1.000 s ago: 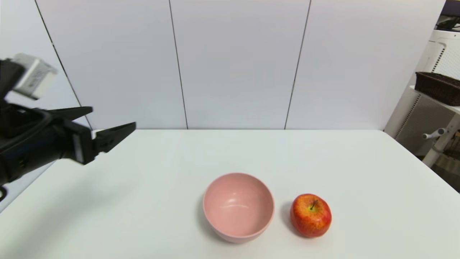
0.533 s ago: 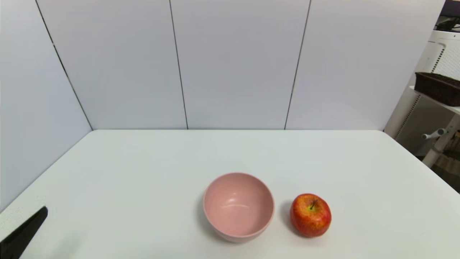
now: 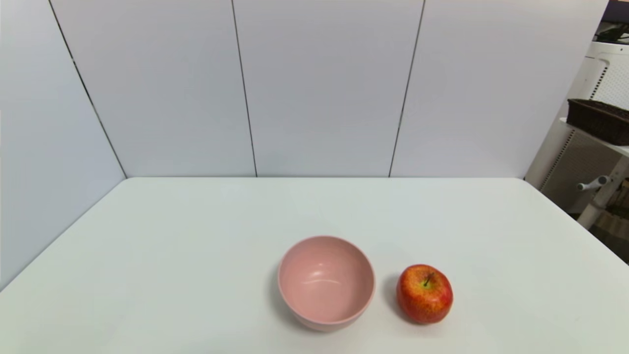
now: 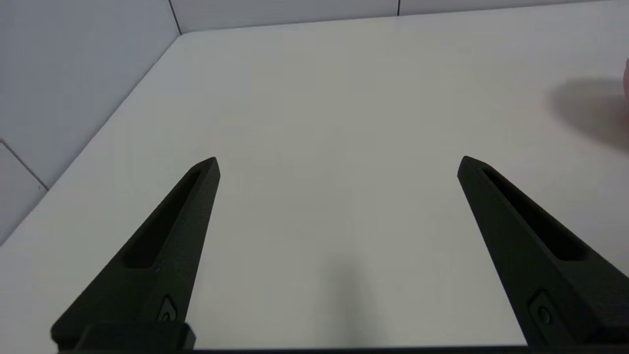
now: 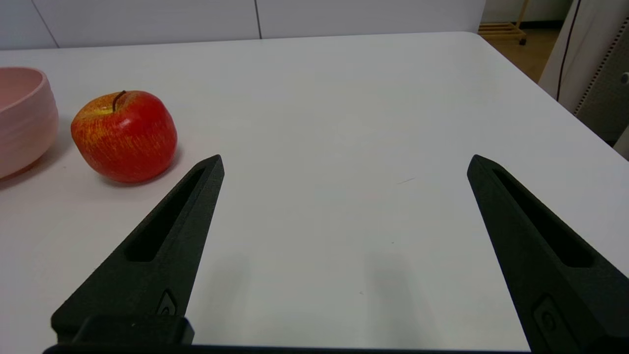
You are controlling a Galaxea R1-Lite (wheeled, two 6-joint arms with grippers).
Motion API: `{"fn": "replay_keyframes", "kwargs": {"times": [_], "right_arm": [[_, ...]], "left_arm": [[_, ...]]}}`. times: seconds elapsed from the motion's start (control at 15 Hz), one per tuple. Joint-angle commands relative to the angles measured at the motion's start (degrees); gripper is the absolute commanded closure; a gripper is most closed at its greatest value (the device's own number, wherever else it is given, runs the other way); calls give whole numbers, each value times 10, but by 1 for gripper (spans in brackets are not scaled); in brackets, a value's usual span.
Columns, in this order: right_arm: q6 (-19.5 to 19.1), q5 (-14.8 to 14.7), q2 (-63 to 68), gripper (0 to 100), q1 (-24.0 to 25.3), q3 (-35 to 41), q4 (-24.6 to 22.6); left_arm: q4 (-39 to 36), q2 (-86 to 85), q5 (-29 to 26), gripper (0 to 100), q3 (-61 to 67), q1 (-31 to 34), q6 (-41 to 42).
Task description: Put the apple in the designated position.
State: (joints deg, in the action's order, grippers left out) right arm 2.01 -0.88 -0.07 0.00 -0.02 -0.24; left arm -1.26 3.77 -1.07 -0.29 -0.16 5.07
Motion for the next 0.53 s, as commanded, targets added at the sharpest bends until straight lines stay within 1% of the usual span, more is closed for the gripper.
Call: {"fn": "replay_keyframes", "kwargs": {"times": [0.07, 0.33, 0.53], "right_arm": [[0, 0, 1, 0, 0, 0, 0], [0, 0, 1, 0, 0, 0, 0], [0, 0, 1, 0, 0, 0, 0]], "left_arm": [[13, -38, 1, 0, 3, 2, -27], [10, -38, 14, 0, 3, 2, -78], [10, -38, 15, 0, 3, 2, -81]]}}
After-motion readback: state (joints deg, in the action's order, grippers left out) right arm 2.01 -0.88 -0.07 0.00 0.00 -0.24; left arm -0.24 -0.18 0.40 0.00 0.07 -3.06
